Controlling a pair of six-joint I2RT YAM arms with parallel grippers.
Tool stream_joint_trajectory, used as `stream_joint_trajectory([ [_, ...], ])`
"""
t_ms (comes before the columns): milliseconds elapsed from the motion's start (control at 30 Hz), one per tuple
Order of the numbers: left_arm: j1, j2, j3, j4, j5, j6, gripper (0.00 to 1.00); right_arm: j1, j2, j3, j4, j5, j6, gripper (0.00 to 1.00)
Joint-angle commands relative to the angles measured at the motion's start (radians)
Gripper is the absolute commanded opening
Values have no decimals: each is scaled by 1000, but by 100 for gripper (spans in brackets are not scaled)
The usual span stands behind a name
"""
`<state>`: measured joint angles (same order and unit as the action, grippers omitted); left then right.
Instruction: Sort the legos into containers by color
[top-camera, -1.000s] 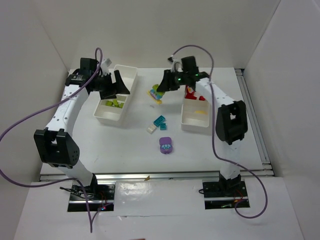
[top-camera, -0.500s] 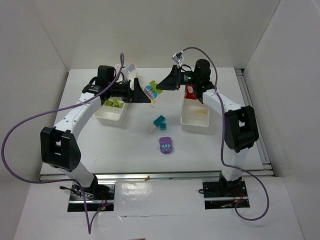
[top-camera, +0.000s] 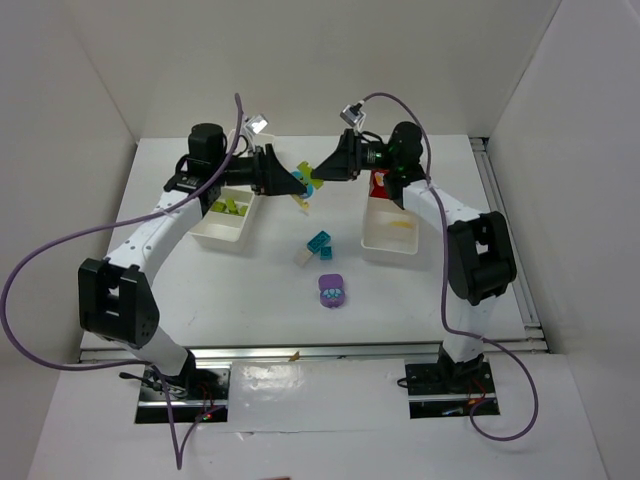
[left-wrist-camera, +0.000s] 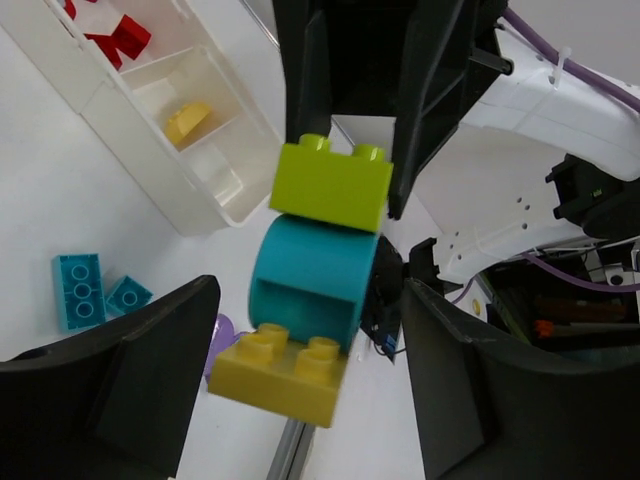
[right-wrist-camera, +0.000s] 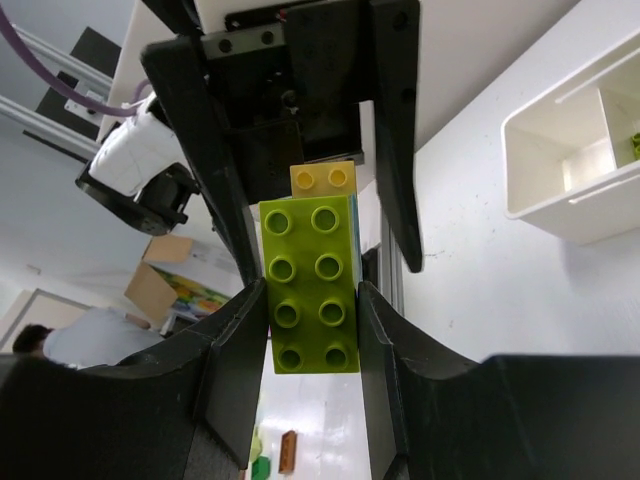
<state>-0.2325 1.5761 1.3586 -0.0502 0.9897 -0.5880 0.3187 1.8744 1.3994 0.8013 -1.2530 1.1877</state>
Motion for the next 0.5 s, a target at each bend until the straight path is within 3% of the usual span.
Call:
stream_joint_trajectory([
  [0, -16, -36, 2, 113, 50, -47, 83, 19, -12, 35, -86, -3, -89, 12],
  [33, -16, -27, 14, 102, 50, -47, 81, 19, -12, 45, -97, 7, -99, 12],
  [100, -16, -16, 14, 102, 60, -47, 67, 19, -12, 46, -109, 7, -108, 12],
  [200, -16, -7, 28, 89, 60, -59, 26, 19, -12, 46, -120, 7, -117, 12],
  [233, -16, -7, 28, 73, 60, -46, 6, 19, -3, 46, -120, 16, -128, 12],
  [267, -16, 4, 45, 29, 60, -35, 0, 19, -3, 46, -149, 30, -137, 12],
  [400, 31, -5, 43, -42, 72, 10, 0, 10, -12, 65, -233, 72, -220, 12],
  [467, 68, -30, 28, -71, 72, 34, 0, 10, -12, 111, -381, 110, -296, 12],
])
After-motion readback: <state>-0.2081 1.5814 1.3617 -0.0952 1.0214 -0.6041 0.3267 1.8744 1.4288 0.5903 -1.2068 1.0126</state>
